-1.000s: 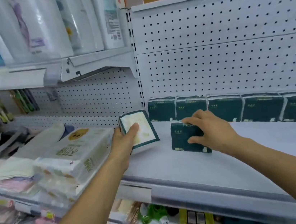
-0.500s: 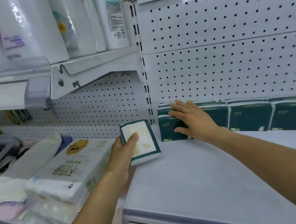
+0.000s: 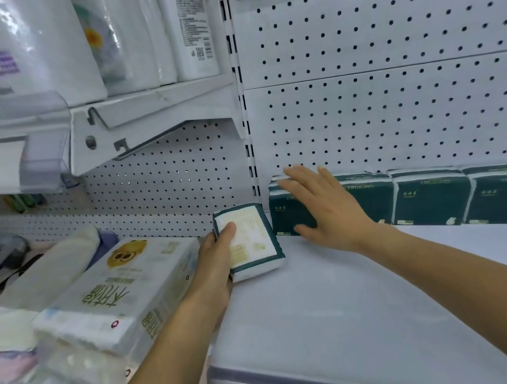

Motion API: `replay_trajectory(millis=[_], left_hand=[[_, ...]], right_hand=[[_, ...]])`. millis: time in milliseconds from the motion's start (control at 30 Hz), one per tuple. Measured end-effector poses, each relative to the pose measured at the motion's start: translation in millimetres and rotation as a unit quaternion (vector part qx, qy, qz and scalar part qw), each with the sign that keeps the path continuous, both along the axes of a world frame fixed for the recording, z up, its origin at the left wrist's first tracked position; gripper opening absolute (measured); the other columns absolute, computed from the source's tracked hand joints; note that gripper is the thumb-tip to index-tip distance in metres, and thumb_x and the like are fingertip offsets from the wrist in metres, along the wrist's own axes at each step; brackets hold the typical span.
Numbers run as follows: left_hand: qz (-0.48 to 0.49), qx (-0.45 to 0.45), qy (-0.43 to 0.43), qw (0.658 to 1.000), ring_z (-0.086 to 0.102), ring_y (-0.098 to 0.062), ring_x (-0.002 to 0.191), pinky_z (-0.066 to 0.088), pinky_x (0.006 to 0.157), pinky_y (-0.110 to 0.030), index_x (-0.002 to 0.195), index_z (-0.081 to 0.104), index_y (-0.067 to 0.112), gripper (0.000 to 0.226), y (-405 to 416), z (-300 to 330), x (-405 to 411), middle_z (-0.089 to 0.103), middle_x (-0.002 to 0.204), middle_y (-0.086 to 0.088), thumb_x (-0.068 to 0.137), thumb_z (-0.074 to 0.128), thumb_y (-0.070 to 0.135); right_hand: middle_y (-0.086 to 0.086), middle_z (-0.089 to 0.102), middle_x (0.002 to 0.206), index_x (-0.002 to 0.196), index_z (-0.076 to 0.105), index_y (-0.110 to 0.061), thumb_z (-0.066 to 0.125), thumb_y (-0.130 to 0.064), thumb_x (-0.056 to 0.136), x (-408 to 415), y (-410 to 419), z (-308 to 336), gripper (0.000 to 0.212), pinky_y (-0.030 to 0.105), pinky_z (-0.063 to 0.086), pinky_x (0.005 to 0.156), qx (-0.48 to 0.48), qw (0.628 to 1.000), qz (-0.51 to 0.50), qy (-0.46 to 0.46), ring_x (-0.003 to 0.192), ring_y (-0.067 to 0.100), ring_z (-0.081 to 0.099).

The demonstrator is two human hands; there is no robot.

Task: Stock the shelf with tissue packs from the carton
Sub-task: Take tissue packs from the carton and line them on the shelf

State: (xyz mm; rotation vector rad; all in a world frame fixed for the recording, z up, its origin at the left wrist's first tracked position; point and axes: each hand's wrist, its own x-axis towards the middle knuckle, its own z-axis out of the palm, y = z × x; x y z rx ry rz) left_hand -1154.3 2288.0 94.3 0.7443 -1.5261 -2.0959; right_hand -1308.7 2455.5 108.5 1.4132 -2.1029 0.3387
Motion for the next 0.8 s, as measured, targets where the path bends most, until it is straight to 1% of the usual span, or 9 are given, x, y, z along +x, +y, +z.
replay_trajectory(millis=[133, 200, 267, 333, 433, 500, 600, 700, 800], left_hand=[[-0.008, 0.042, 0.028, 0.999, 0.072, -0.023, 0.095, 0.06, 0.075, -0.039, 0.129, 0.057, 0.012, 0.032, 18, 8, -8, 0.073, 0.11, -0.009, 0.101, 0.055, 0.025], [-0.036, 0.044, 0.034, 0.998, 0.071, -0.02, 0.088, 0.059, 0.07, -0.034, 0.123, 0.061, 0.012, 0.029, 31, 17, -8, 0.074, 0.103, -0.007, 0.102, 0.052, 0.03], [-0.056, 0.023, 0.031, 0.998, 0.068, -0.019, 0.088, 0.054, 0.079, -0.037, 0.114, 0.064, 0.02, 0.035, 41, 25, -8, 0.073, 0.1, -0.001, 0.103, 0.043, 0.045], [-0.059, -0.019, 0.026, 0.998, 0.065, -0.015, 0.096, 0.046, 0.092, -0.043, 0.111, 0.062, 0.028, 0.041, 46, 29, -8, 0.07, 0.105, 0.006, 0.101, 0.036, 0.057], [-0.072, -0.076, 0.026, 0.994, 0.059, -0.007, 0.11, 0.04, 0.105, -0.047, 0.126, 0.056, 0.031, 0.041, 49, 28, -4, 0.064, 0.121, 0.01, 0.099, 0.041, 0.058], [-0.092, -0.102, 0.038, 0.99, 0.06, -0.01, 0.113, 0.041, 0.107, -0.049, 0.127, 0.056, 0.033, 0.034, 53, 26, -1, 0.065, 0.123, 0.01, 0.1, 0.047, 0.051], [-0.08, -0.103, 0.073, 0.989, 0.066, -0.015, 0.103, 0.052, 0.1, -0.047, 0.122, 0.063, 0.024, 0.027, 61, 25, 0, 0.071, 0.114, 0.004, 0.1, 0.054, 0.037], [-0.066, -0.11, 0.1, 0.987, 0.067, -0.012, 0.089, 0.057, 0.083, -0.034, 0.116, 0.067, 0.017, 0.024, 67, 26, -1, 0.073, 0.1, 0.004, 0.098, 0.059, 0.03], [-0.071, -0.126, 0.106, 0.984, 0.067, -0.004, 0.08, 0.056, 0.075, -0.028, 0.111, 0.068, 0.018, 0.019, 72, 26, -2, 0.074, 0.094, 0.006, 0.095, 0.063, 0.027]], right_hand=[[-0.002, 0.028, 0.157, 0.148, 0.032, -0.026, 0.073, -0.034, 0.073, 35, 15, -9, 0.086, 0.04, 0.02, 0.118, 0.048, 0.993, 0.105, -0.006, 0.145, 0.02, 0.024], [-0.001, 0.047, 0.14, 0.133, 0.046, -0.019, 0.075, -0.025, 0.072, 44, 21, -12, 0.068, 0.04, 0.043, 0.102, -0.035, 0.994, 0.098, -0.027, 0.126, 0.02, 0.044], [-0.007, 0.054, 0.115, 0.115, 0.053, -0.018, 0.073, -0.012, 0.077, 52, 31, -9, 0.043, 0.035, 0.051, 0.081, -0.136, 0.98, 0.088, -0.119, 0.1, 0.015, 0.052], [-0.012, 0.058, 0.104, 0.107, 0.055, -0.022, 0.07, -0.012, 0.085, 60, 42, -4, 0.029, 0.027, 0.051, 0.077, -0.223, 0.932, 0.08, -0.275, 0.091, 0.012, 0.056], [0.0, 0.071, 0.1, 0.106, 0.061, -0.012, 0.066, -0.013, 0.091, 66, 55, 6, 0.016, 0.027, 0.058, 0.076, -0.328, 0.803, 0.073, -0.491, 0.09, 0.02, 0.068], [0.006, 0.075, 0.094, 0.107, 0.063, -0.006, 0.063, -0.014, 0.094, 67, 63, 11, 0.015, 0.033, 0.06, 0.077, -0.348, 0.734, 0.07, -0.579, 0.085, 0.024, 0.072], [0.012, 0.075, 0.091, 0.106, 0.063, 0.0, 0.062, -0.014, 0.094, 70, 73, 11, 0.018, 0.036, 0.06, 0.078, -0.348, 0.684, 0.058, -0.638, 0.08, 0.026, 0.072], [0.014, 0.075, 0.093, 0.104, 0.062, -0.001, 0.064, -0.015, 0.093, 72, 82, 8, 0.018, 0.035, 0.06, 0.078, -0.349, 0.67, 0.051, -0.654, 0.085, 0.03, 0.072], [0.006, 0.074, 0.095, 0.104, 0.063, -0.01, 0.072, -0.017, 0.087, 70, 94, 4, 0.021, 0.034, 0.057, 0.08, -0.306, 0.718, 0.023, -0.625, 0.085, 0.019, 0.071]])
